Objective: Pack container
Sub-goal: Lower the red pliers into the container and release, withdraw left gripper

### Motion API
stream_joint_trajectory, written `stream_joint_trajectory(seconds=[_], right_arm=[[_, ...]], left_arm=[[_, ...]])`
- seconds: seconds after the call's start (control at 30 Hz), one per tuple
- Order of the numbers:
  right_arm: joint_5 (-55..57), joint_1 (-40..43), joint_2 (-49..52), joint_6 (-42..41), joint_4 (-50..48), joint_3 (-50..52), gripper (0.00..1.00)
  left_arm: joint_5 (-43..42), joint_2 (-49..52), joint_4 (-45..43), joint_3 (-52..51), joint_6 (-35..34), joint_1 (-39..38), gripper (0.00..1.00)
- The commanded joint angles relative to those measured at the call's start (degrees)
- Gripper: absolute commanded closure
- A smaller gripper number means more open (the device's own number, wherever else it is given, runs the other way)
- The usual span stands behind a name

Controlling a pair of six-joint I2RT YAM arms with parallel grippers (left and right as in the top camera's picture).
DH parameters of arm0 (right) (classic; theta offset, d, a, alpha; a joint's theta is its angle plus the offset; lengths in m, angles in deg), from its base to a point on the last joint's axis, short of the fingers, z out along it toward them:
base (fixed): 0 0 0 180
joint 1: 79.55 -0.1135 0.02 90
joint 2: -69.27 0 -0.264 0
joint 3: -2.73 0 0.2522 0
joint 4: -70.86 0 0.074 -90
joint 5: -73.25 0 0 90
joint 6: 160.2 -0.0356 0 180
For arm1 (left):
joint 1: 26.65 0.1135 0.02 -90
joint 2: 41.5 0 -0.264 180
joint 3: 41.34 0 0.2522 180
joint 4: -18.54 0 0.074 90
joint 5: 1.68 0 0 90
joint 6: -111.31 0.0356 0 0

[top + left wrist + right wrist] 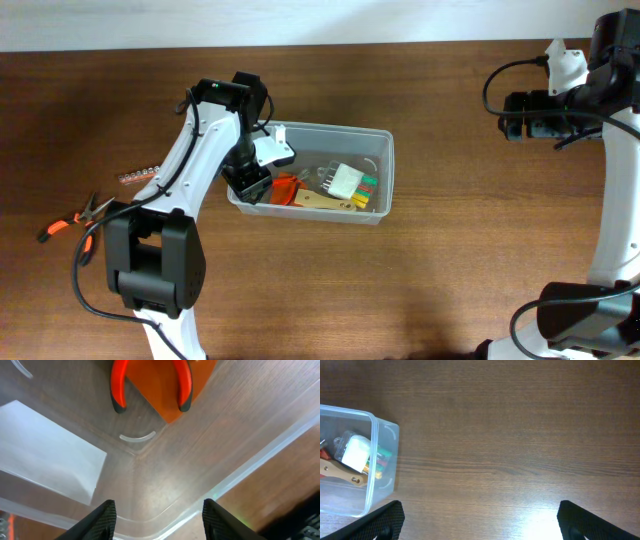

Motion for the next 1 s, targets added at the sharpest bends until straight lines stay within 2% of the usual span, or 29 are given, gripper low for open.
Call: stream_joint_trajectory(seconds=[0.0,0.5,0.6,0.97], right_arm=[[-0.1,0.2,0.3,-0.3,0.0,0.2,0.02],[0.6,0.2,0.3,-0.1,0.0,0.2,0.01],[1.2,0.2,0.3,-0.1,-0.1,0.2,0.02],[1.2,0.2,0.3,-0.1,-0.2,0.2,0.02]], left_arm=[[-1.5,-1.3,0.7,0.7,-1.9,0.0,0.43],[-5.3,-1.3,4.0,0.6,-4.1,0.0,0.43],[-7.0,-1.3,4.9,0.5,-4.3,0.0,0.47],[-7.1,-1.3,2.5,-7.2,-6.7,-0.1,0.5]])
